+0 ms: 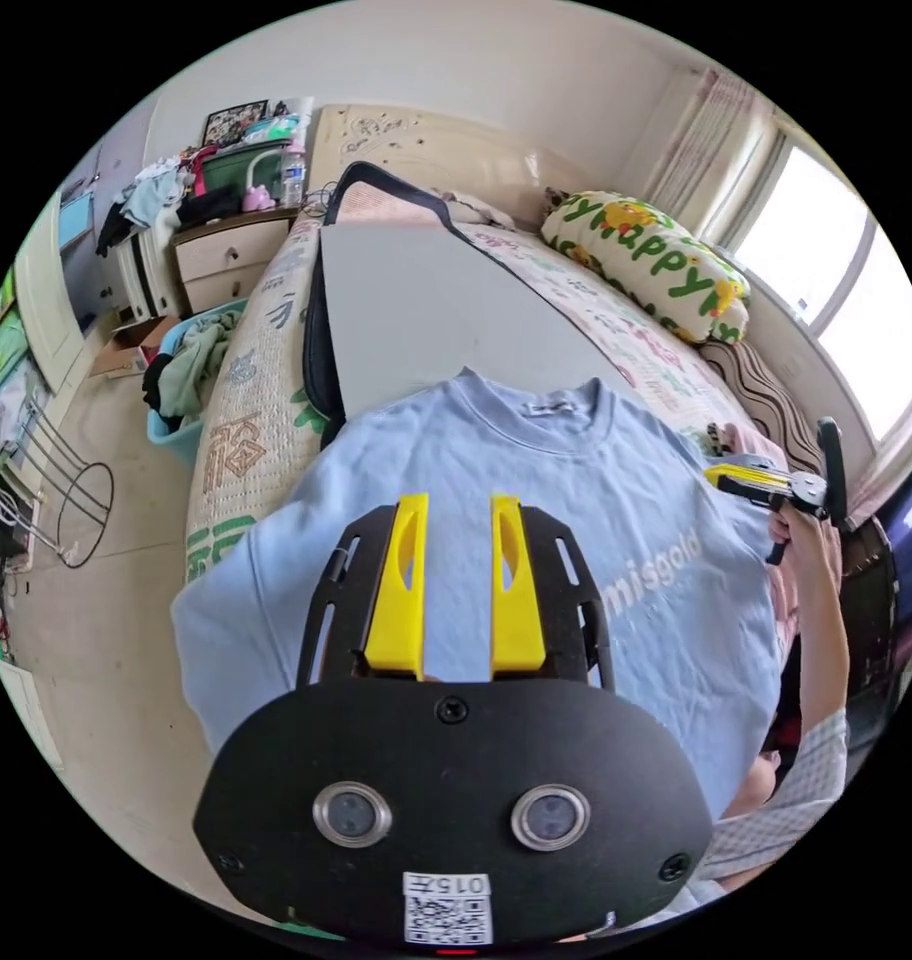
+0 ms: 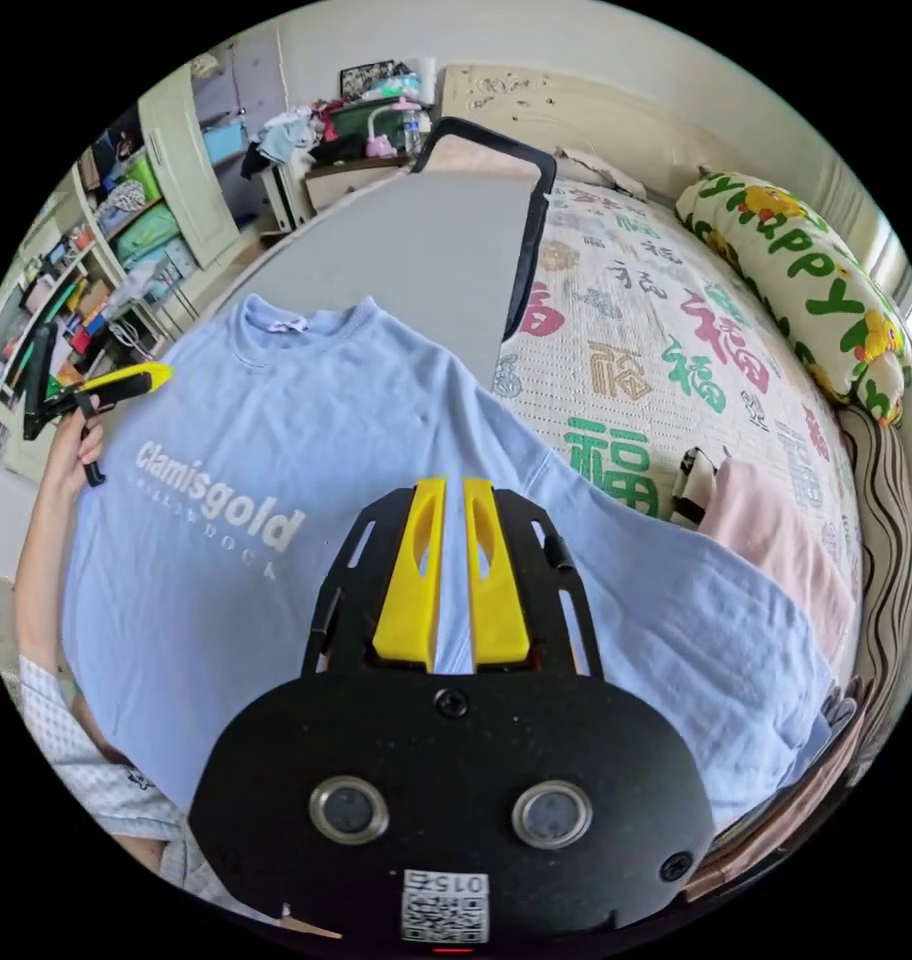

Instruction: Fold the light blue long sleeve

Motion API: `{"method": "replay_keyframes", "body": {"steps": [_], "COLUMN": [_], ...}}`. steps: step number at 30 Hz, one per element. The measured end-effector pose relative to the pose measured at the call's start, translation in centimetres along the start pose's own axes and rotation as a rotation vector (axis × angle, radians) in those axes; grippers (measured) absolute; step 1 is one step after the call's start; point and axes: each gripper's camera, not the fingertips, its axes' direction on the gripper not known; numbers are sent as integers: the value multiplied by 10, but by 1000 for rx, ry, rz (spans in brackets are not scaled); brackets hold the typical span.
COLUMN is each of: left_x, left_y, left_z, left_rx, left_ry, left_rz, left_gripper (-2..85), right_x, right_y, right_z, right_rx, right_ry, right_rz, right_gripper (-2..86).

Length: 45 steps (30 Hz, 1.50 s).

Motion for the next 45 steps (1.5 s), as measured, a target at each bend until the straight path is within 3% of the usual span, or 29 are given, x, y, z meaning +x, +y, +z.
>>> {"method": "replay_keyframes", "body": {"steps": [7, 16, 25, 34, 39, 45], "left_x": [-2, -23, -39, -51, -70, -70], "left_y": [-22, -42, -57, -71, -58, 11], "left_z": [21, 32, 38, 43, 15, -83], "left_rx": [-9, -8, 10, 26, 36, 12], "left_ry": [-126, -57, -53, -93, 43, 121], "left_rz": [6, -37, -57, -49, -31, 111], "left_gripper": [61, 15, 8, 14, 30, 72], "right_x": [-26, -11, -39, -36, -14, 17], "right_y": [-37, -61, -75, -79, -51, 62], "right_z": [32, 50, 59, 58, 20, -80], "right_rx": [-58, -53, -17, -24, 48, 195], "right_ry": [198, 108, 315, 349, 242, 105], "right_rz": [-73, -2, -21, -27, -15, -34], "right_gripper": [-3, -6, -7, -7, -9, -3]}}
